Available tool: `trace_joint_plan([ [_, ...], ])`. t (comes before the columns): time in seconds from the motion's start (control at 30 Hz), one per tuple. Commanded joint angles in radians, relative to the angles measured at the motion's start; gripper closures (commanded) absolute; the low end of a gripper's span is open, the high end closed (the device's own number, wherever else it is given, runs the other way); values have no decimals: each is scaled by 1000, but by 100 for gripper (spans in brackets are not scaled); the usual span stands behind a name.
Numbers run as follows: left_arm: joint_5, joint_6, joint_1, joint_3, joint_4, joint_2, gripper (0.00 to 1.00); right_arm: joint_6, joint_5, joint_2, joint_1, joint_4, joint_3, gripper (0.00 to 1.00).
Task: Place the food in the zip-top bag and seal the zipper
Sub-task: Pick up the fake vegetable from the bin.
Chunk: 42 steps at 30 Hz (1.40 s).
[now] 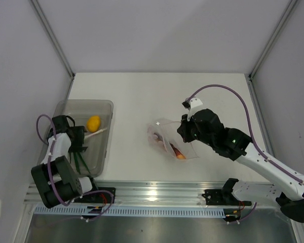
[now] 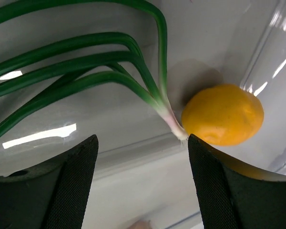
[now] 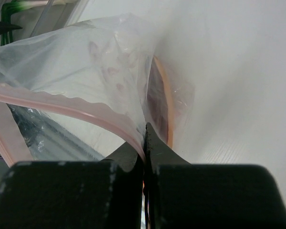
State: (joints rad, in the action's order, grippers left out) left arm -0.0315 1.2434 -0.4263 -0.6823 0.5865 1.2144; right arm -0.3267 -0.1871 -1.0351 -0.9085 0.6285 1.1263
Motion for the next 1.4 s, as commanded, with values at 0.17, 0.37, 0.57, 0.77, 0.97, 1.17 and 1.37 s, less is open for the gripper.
trace_joint_plan([
  [0.17,13,57,-22,-78,-33,135,23,34,5,50,33,2,-29,100],
  [0.37,117,74,-23,-120,19,197,24,35,11,53,39,-6,-33,100],
  [0.57,102,61,-22,-140,3,267,37,26,15,53,39,-9,-30,100],
  [0.77,110,38,-23,-148,-11,301,54,14,18,58,39,-4,-22,100],
  [0.97,79,11,-23,-146,-21,275,92,-2,21,58,37,-3,-14,100],
  [1.17,39,-38,-23,-109,7,91,100,-11,14,60,40,7,4,100],
  [1.37,-146,-97,-11,-82,48,-200,99,-25,20,38,39,10,30,100],
])
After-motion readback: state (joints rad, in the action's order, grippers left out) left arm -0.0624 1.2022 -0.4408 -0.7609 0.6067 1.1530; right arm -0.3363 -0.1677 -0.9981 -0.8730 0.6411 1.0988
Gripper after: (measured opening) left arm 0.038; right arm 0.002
